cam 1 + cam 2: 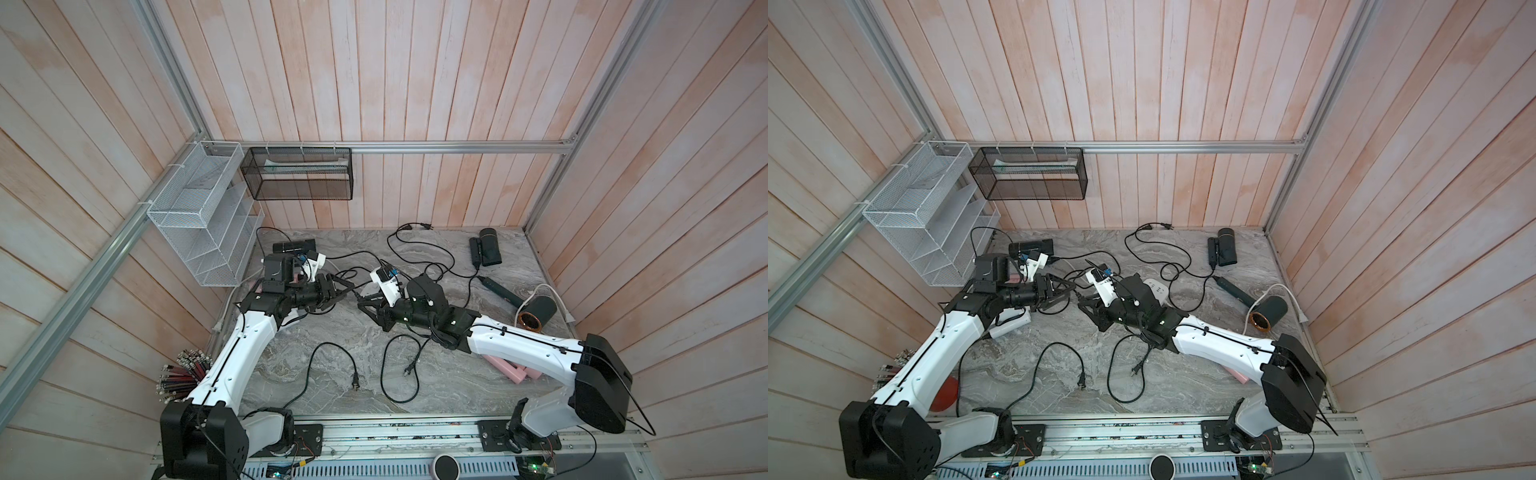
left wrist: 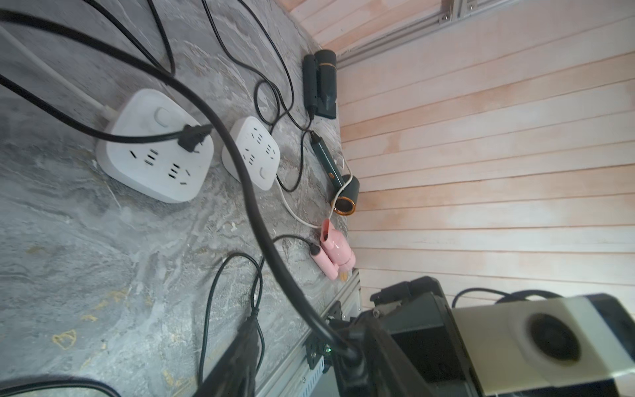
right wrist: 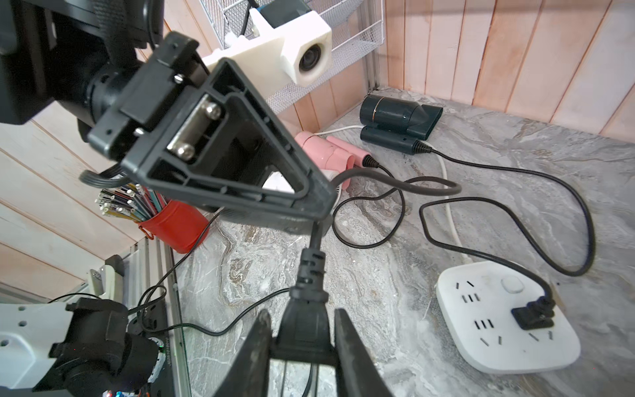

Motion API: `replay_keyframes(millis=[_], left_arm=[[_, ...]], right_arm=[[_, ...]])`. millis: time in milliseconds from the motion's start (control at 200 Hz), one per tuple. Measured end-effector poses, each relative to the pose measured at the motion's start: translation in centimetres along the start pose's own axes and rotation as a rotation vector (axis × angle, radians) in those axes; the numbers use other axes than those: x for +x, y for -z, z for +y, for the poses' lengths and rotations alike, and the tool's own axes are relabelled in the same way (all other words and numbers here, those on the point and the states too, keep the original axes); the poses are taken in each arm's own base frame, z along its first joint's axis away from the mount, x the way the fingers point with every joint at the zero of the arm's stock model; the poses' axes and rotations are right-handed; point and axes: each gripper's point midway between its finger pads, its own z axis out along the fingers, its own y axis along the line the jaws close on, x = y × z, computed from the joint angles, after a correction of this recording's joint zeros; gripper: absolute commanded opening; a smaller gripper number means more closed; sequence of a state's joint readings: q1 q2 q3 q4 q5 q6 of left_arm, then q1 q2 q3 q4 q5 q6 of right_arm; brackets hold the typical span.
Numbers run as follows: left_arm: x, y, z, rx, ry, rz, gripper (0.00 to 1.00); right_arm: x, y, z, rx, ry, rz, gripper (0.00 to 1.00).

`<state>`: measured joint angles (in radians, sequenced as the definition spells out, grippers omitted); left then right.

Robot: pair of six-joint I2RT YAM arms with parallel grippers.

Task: Charge the blow dryers
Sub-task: Pick up the plug from the center of the board.

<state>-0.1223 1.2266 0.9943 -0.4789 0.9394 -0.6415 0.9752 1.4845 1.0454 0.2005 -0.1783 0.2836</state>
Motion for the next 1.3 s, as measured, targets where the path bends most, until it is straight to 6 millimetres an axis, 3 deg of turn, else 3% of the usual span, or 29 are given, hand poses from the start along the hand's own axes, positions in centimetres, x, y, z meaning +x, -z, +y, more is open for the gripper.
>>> replay_keyframes(millis=[240, 385, 630, 1000, 1070, 1205, 1300], left_arm=[[2.3, -1.3, -1.6, 0.056, 0.008, 0.100, 0.38], [2.3, -1.5, -1.4, 0.053, 0.026, 0.107, 0.30], [2.0, -1.9, -0.9, 0.050, 0.048, 0.108, 0.31], [1.6, -2.0, -0.6, 0.029, 0.044, 0.093, 0.14], [1.5, -2.0, -0.6, 0.027, 0.038, 0.090, 0.11], [1.5, -2.0, -0.6, 0.028, 0.012, 0.089, 0.10], [1.3, -2.0, -0.6, 0.022, -0.032, 0.075, 0.10]], right_arm=[[-0.1, 0.0, -0.4, 0.021, 0.017, -0.004, 0.12], [0.2, -0.1, -0.3, 0.022, 0.025, 0.004, 0.12], [0.8, -0.2, -0.1, 0.026, 0.030, 0.023, 0.11], [0.9, -0.2, -0.5, 0.049, 0.031, 0.022, 0.12], [1.0, -0.2, -0.5, 0.050, 0.030, 0.023, 0.18], [1.0, -0.2, -0.6, 0.052, 0.027, 0.024, 0.43], [1.2, -0.1, -0.7, 0.055, 0.011, 0.021, 0.48]])
